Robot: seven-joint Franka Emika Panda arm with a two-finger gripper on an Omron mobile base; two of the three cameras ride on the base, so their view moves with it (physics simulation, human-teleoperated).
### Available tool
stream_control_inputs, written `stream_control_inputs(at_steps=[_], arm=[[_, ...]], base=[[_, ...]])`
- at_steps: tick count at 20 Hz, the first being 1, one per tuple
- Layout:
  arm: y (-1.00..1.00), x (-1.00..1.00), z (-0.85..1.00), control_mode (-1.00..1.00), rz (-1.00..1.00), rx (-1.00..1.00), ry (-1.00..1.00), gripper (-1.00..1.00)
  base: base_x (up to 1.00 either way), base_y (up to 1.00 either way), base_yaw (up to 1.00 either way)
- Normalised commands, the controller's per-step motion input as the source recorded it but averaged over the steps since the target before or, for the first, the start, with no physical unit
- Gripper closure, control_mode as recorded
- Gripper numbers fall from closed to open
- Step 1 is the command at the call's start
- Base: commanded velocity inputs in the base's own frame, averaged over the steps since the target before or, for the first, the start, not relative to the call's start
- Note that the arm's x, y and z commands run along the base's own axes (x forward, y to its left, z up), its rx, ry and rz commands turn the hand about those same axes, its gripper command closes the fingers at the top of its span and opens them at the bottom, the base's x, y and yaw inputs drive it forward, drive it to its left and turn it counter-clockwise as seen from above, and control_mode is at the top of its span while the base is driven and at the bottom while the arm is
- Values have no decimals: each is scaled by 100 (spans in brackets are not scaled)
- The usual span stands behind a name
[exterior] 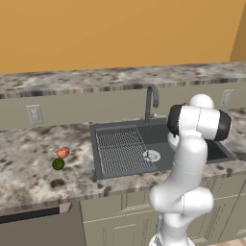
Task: Remove the lime and peach from the sink. Then move the bowl and cup from the counter to the sink for washing.
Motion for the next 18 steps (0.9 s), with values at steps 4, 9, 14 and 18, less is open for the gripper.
stream_control_inputs(at_steps=[4,9,14,18], arm=[[8,-22,44,-100,-19,-2,-1,-100],[8,-19,43,-100,-23,0,0,-100],[11,-14,47,-100,-23,0,0,-100],[7,-14,41,-100,-23,0,1,-100]], base=[[0,0,0],[0,0,0],[0,0,0],[0,0,0]])
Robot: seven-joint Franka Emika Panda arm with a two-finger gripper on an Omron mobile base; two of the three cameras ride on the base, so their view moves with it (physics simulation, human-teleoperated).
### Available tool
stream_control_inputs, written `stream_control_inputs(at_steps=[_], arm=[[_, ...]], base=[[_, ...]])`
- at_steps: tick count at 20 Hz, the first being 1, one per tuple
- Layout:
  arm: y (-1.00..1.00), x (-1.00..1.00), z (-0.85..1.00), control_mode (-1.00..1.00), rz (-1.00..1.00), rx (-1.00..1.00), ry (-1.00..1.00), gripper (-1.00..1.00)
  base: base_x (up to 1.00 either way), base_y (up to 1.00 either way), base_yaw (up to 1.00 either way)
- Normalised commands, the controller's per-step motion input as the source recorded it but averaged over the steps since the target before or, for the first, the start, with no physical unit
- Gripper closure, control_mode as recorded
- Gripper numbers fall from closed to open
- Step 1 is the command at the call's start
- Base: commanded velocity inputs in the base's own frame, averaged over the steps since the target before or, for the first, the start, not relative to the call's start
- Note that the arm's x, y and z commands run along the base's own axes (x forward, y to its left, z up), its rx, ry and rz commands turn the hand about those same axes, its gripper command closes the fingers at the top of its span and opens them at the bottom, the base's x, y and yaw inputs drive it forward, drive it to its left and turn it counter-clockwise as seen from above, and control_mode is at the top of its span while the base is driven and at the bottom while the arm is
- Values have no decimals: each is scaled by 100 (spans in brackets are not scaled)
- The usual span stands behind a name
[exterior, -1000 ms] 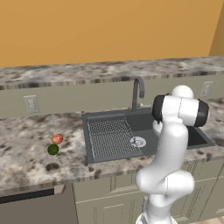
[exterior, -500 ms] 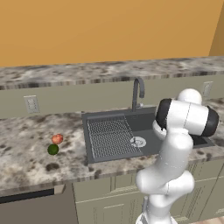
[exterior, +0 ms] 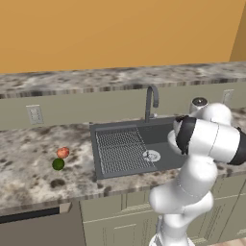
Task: Remove the lime and peach from the sink. Then move the bowl and cup from the counter to the sink for washing.
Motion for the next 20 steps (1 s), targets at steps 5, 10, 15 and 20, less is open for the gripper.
stream_control_inputs(at_steps=[5,10,15,20], arm=[[9,-18,39,-100,-20,4,0,-100],[10,-23,31,-100,-20,11,0,-100],[9,-23,26,-100,-19,17,-1,-100],[15,-27,17,-100,-24,14,-9,-100]], base=[[0,0,0],[0,0,0],[0,0,0],[0,0,0]])
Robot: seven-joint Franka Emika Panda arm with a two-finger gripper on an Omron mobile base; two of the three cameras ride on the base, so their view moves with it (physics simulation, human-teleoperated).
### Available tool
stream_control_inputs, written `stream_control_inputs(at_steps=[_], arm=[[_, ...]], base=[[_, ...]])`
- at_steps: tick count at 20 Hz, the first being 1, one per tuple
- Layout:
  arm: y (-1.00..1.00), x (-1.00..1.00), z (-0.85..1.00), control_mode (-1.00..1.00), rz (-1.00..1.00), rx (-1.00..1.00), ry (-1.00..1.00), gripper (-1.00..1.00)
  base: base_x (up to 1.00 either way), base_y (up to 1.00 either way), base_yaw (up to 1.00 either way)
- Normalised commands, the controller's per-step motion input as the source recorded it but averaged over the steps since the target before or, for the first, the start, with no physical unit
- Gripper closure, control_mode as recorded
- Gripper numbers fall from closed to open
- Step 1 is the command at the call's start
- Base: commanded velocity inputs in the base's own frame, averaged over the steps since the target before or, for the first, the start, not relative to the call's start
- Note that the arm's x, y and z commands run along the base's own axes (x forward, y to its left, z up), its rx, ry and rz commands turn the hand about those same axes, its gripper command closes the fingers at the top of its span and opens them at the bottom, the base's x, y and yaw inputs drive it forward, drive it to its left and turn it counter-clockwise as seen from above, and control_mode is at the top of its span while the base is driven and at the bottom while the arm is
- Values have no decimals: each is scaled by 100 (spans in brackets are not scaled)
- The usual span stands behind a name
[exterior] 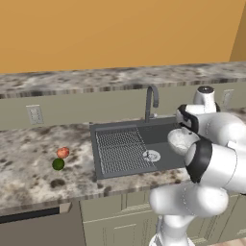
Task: Remove the lime and peach from the sink. Then move the bowl and cup from the counter to the sink for washing.
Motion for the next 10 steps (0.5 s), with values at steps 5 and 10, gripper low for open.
stream_control_inputs(at_steps=[5,10], arm=[[16,-27,10,-100,-32,9,-26,-100],[21,-24,8,-100,-37,5,-25,-100]], base=[[0,0,0],[0,0,0]])
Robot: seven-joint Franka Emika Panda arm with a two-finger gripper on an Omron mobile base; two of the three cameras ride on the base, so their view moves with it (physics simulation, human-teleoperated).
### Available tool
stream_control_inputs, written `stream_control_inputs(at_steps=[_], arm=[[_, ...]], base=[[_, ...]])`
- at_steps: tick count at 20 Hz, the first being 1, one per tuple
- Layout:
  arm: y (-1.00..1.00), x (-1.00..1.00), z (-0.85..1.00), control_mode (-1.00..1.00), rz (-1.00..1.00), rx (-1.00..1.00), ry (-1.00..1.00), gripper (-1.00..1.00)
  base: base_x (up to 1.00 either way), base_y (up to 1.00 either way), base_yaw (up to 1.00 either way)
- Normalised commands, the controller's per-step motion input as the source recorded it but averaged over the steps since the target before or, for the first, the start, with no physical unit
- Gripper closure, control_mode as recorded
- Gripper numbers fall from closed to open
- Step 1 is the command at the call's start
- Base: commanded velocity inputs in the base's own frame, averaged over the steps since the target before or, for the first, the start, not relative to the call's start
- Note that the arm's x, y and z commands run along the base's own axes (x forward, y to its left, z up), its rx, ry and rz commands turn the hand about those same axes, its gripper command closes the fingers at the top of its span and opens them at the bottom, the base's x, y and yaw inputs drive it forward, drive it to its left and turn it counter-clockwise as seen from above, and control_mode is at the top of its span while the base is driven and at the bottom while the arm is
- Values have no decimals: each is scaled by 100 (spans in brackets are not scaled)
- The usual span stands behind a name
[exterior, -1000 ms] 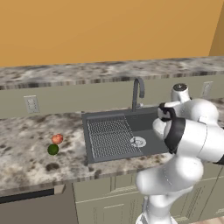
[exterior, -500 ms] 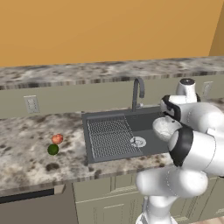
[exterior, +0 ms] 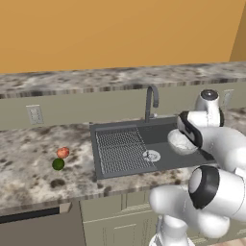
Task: Remove the lime and peach from the sink. Then move the bowl and cup from the counter to the sink for washing.
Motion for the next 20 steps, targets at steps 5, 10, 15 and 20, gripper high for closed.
stream_control_inputs(at_steps=[5,10,15,20], arm=[[16,-13,13,-100,-33,5,-9,-100],[12,-11,19,-100,-16,12,0,-100],[9,-12,24,-100,-5,19,0,-100],[13,-19,11,-100,-3,16,-2,-100]], base=[[0,0,0],[0,0,0],[0,0,0],[0,0,0]])
